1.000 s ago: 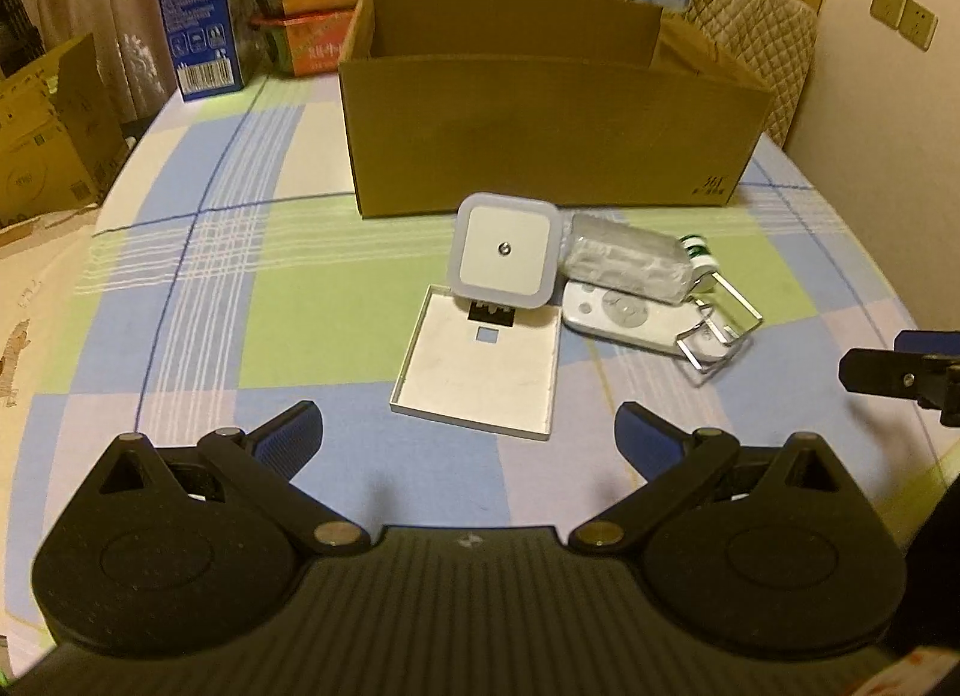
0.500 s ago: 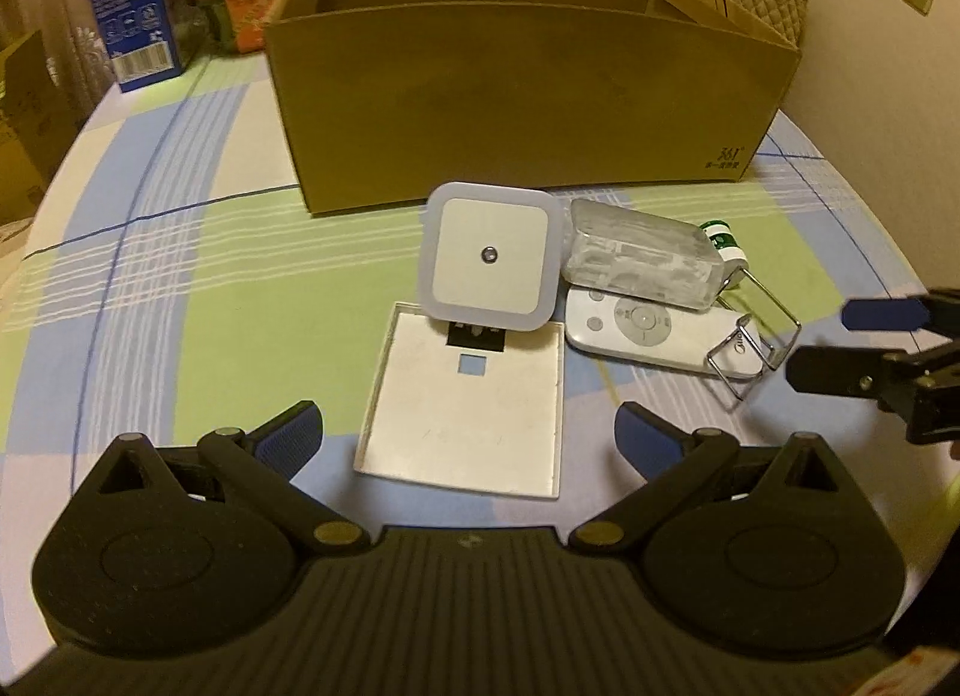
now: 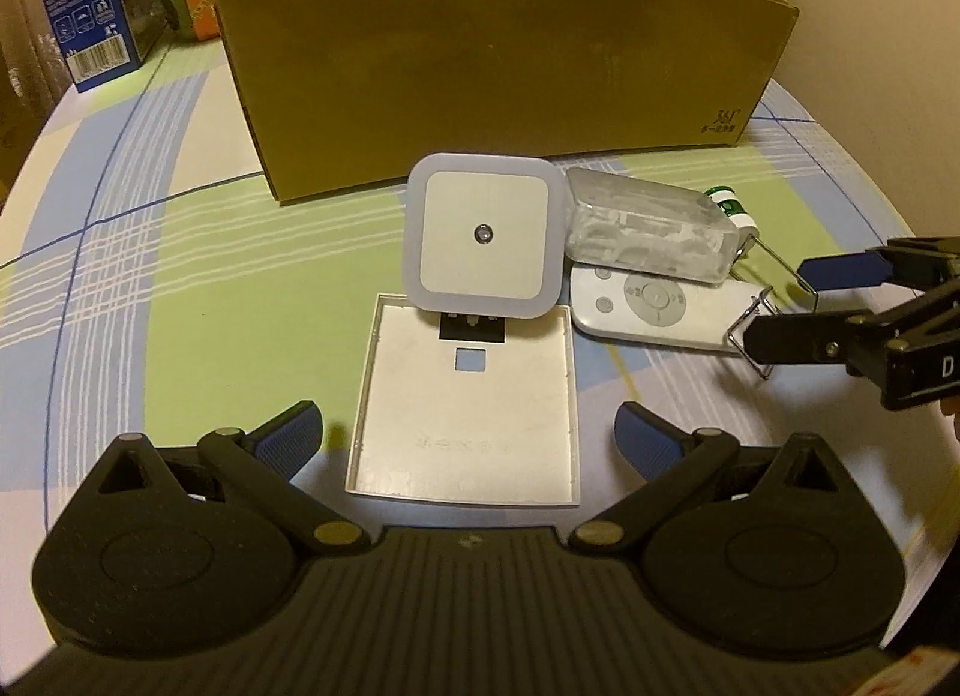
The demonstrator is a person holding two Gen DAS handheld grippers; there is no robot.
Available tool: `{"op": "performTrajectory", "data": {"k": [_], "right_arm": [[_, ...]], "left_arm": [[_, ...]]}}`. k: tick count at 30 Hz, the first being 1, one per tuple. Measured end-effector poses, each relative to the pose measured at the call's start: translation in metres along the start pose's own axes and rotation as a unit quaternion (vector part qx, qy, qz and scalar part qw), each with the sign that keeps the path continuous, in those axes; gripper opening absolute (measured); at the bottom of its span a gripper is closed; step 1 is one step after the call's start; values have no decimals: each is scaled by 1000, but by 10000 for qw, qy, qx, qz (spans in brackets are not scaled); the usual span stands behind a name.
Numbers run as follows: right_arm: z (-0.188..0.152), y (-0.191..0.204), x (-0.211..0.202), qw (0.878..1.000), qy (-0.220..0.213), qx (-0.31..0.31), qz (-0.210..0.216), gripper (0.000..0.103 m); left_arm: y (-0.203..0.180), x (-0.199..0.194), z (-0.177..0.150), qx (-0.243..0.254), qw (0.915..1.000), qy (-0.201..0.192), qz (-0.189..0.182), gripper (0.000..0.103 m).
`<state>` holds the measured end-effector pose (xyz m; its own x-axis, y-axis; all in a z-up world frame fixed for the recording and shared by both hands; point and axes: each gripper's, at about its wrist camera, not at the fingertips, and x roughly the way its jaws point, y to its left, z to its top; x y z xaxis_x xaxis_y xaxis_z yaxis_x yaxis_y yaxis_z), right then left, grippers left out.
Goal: Organize rigid objects
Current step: 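Move the left tool to the white square plate while the right tool approaches the wire rack, then close the left tool on the white square plate while the right tool grasps the wire rack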
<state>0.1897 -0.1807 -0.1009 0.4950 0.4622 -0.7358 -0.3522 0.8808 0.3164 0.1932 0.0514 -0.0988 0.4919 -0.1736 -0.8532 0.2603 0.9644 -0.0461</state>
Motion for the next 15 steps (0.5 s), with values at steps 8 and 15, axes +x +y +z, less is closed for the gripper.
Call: {"op": "performTrajectory", "data": {"k": [8, 15], "right_arm": [[-2, 4, -1, 9998, 47, -157, -100, 66], [-7, 8, -12, 9996, -145, -144, -208, 65]], "left_arm": [[3, 8, 1, 36, 9999, 2, -124, 102], [1, 17, 4, 279, 9995, -37, -115, 96]]}}
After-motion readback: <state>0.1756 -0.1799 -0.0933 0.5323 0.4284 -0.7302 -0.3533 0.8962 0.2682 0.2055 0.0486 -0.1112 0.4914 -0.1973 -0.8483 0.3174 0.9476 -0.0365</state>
